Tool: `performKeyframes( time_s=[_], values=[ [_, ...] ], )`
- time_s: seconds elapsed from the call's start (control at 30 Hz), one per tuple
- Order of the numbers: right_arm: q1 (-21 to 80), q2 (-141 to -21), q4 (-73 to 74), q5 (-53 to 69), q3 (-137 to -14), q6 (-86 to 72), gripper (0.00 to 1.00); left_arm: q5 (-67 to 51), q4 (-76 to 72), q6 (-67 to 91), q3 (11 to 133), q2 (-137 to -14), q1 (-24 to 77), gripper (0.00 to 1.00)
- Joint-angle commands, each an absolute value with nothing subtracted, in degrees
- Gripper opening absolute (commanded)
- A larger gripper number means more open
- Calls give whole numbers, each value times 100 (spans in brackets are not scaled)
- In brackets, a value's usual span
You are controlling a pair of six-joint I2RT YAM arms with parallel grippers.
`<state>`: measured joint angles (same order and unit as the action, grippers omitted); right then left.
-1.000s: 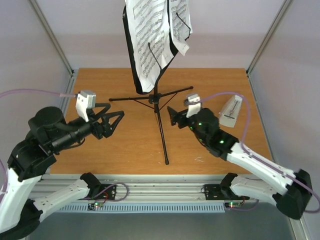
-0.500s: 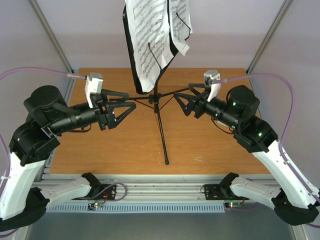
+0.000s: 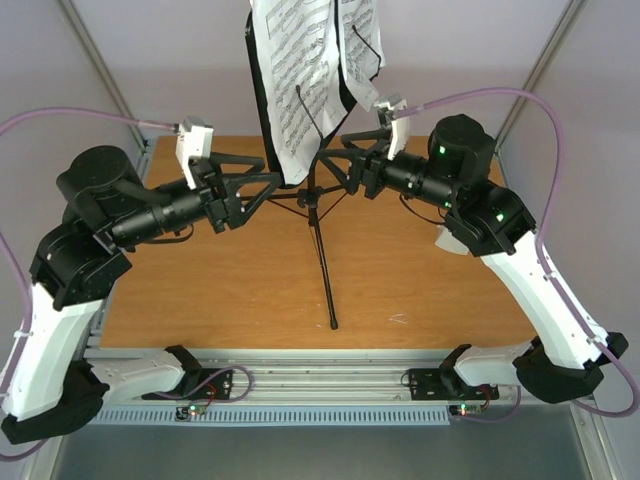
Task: Pack up the instrument practice props
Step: Pick up the sheet music from the music stand.
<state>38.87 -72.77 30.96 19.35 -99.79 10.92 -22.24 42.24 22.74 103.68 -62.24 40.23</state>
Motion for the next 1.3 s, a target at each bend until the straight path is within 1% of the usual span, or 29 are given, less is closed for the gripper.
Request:
performKeyframes(
  time_s=[0.0,0.2,0.57,0.6,0.77,0.93,1.03,1.17,1.2,1.27],
  values=[
    [3945,-7557,3374,2124,-10475,1258,71,-1834,3979,2061,10595,-6383,4062,63],
    [3949,-7966,3553,2011,-11001,1424,68,-1648,4050,1903,10684,-6521,4087,62],
    [3954,-8378,3572,1819,-11364,1509,52,-1436,4061,1772,10747,-6668,4254,62],
    [3953,-8396,3557,1806,-11370,1511,50,-1350,4076,1742,10758,-6685,4330,62],
    [3956,-8429,3482,1791,-11374,1511,35,-715,4296,1376,10966,-6863,4875,61],
    [3961,-8443,3472,1786,-11364,1519,29,-26,4333,1066,10980,-6900,5300,61],
    [3954,-8446,3465,1757,-11364,1529,27,476,4323,941,10946,-6892,5439,61],
    [3956,-8480,3448,1714,-11349,1551,21,913,4303,809,10901,-6901,5597,60],
    [3963,-8489,3450,1718,-11349,1555,19,981,4302,765,10899,-6912,5629,60],
    [3962,-8490,3431,1726,-11334,1560,16,1089,4289,703,10905,-6937,5678,55]
  ],
)
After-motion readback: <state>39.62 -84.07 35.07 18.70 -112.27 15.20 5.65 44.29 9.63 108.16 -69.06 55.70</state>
